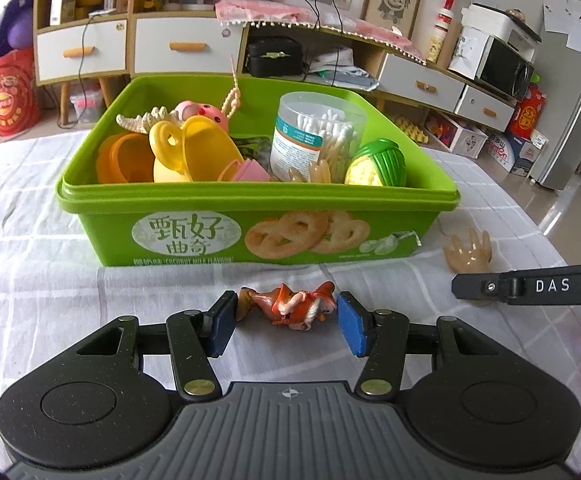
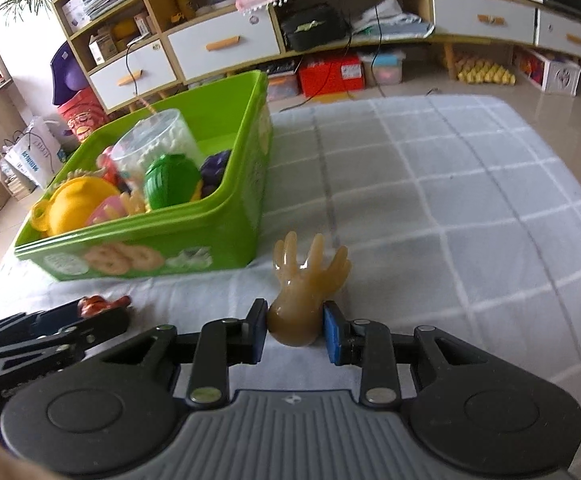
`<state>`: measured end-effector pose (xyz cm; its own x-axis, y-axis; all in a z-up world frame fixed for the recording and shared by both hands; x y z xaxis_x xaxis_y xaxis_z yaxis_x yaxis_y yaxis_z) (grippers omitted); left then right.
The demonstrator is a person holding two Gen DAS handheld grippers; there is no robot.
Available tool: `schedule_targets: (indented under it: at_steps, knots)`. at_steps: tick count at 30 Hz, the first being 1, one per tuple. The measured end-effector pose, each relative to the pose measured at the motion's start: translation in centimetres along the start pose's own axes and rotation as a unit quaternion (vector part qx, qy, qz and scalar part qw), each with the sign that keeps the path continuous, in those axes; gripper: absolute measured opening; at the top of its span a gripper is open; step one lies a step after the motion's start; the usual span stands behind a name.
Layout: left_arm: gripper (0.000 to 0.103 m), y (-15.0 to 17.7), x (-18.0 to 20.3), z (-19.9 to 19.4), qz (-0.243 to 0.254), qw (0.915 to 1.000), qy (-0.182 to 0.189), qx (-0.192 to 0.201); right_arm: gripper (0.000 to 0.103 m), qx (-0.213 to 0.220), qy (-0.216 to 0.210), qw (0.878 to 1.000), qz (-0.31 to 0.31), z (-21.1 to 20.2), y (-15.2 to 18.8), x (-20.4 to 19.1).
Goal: Organize rigid objects
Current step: 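Lift the crab toward the bin while the right tool carries the hand toy over it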
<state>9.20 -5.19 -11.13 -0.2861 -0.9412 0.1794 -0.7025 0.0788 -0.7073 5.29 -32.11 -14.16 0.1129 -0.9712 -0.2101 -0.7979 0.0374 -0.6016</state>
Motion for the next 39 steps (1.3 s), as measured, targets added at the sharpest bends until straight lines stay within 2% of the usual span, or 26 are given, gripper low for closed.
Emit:
schedule_targets:
  at_steps: [12, 18, 33, 39]
  knots:
    - [0.058, 0.4, -0.1, -1.2, -0.014, 0.9991, 0.026, -0.031, 0.011, -0.055, -0.060, 0.994, 0.072, -1.0, 1.1, -1.1]
    - [0.058, 0.2, -0.5, -2.0, -0.031, 0.9982, 0.036, -0.036, 0.011, -0.065, -0.086, 0.988, 0.109, -1.3, 1.1, -1.2]
    - [0.058, -1.5, -0.8, -4.1, -0.046, 0.9973, 0.055, -0.019, 0.011, -0.052, -0.138, 0.978, 0.150, -3.3, 0.0, -2.4]
    - [0.058, -3.2, -1.2, -5.2, -0.052, 0.9970, 0.057, 0.004, 0.011, -0.030, -0.157, 0.974, 0.161, -4.4, -1.5, -3.0]
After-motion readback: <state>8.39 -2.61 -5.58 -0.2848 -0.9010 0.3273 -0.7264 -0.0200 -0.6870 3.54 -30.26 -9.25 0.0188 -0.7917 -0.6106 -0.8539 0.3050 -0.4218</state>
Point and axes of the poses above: each gripper's, at about its wrist camera, not at the fingertips, and z roughly the way its jaws point, x to its right, y to its underside, the point moved 5 cm from there along z, roughly the way its jaws point
